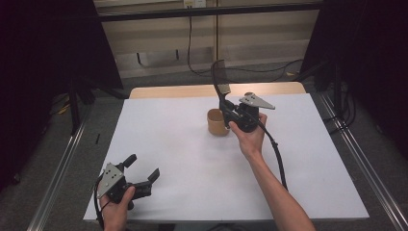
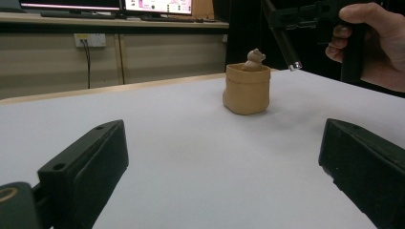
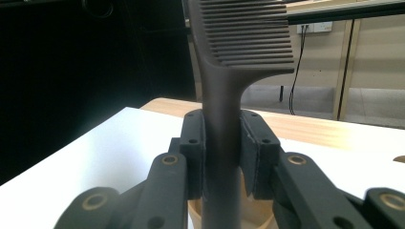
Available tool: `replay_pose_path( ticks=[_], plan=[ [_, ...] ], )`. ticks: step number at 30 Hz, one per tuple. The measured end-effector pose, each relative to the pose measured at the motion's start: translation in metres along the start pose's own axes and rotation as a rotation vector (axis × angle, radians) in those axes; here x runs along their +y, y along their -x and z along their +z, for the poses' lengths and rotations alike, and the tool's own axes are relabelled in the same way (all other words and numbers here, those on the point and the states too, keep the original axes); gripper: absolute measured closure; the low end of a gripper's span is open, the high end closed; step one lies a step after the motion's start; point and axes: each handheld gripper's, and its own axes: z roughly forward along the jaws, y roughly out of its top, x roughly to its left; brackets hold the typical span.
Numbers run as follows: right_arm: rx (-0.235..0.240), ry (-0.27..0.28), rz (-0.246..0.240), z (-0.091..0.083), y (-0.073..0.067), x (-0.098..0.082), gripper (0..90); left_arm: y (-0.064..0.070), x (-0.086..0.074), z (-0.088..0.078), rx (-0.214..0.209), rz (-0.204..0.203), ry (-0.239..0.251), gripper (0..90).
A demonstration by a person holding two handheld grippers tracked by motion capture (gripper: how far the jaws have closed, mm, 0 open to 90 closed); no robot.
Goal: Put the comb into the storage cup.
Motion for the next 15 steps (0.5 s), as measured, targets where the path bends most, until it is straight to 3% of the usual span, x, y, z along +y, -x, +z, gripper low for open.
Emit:
replay_pose_path(
  ticks=[15],
  plan=[
    [0.023, 0.018, -0.018, 0.010, -0.002, 0.016, 72.9, 0.000, 0.000, 0.000, -0.001, -0.003, 0.002, 3.1]
  ],
)
